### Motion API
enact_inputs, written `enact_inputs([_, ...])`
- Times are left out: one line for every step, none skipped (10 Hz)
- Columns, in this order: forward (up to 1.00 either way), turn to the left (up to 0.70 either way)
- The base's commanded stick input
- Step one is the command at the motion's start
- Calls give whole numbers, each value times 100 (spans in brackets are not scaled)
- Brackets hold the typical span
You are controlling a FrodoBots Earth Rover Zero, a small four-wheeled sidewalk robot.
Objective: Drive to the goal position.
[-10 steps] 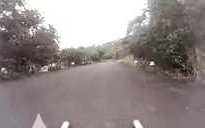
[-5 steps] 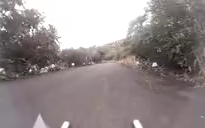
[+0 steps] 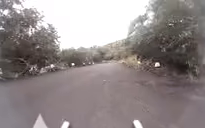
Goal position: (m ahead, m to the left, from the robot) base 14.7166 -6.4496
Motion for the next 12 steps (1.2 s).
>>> enact_inputs([50, 0])
enact_inputs([50, 0])
enact_inputs([50, 0])
enact_inputs([50, 0])
enact_inputs([50, 0])
enact_inputs([50, 0])
enact_inputs([50, 0])
enact_inputs([50, 0])
enact_inputs([50, 0])
enact_inputs([50, 0])
enact_inputs([50, 0])
enact_inputs([50, 0])
